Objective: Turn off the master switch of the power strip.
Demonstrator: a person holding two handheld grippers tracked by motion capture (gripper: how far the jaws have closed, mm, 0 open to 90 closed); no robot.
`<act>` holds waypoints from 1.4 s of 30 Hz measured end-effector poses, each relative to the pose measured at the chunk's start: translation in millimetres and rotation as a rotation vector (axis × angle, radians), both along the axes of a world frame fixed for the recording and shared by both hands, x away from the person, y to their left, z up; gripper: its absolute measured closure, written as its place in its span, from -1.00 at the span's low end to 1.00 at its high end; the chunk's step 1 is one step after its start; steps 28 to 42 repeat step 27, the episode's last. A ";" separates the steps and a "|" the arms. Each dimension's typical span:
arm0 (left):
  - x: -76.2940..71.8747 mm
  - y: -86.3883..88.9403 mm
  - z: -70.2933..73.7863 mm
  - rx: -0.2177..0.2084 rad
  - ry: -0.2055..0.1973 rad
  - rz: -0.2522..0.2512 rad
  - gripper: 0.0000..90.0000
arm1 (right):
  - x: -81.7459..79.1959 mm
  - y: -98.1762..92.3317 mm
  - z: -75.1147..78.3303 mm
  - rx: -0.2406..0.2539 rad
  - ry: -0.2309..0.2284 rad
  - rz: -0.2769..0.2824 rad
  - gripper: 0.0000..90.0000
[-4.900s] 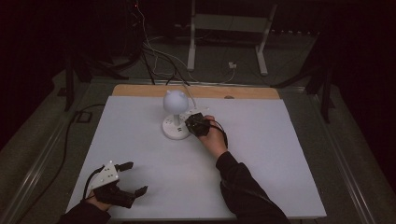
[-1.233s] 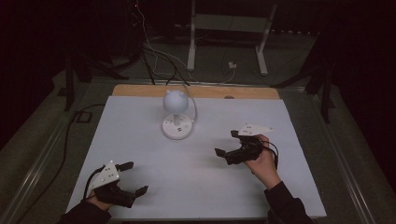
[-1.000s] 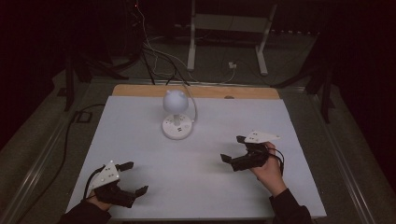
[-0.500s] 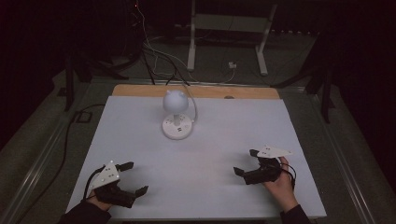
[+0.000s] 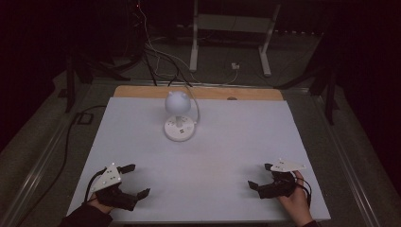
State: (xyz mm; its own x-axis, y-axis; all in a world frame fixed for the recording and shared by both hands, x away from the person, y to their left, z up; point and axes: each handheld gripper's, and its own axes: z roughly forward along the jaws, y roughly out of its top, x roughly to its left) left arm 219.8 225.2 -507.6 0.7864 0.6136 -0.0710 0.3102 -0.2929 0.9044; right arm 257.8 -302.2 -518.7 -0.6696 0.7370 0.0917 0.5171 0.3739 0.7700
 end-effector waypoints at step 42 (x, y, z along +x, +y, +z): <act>-0.1 -0.9 -0.2 0.004 -0.001 -0.001 -0.99 | -4.9 -6.0 -8.0 -0.060 -0.009 0.028 -1.00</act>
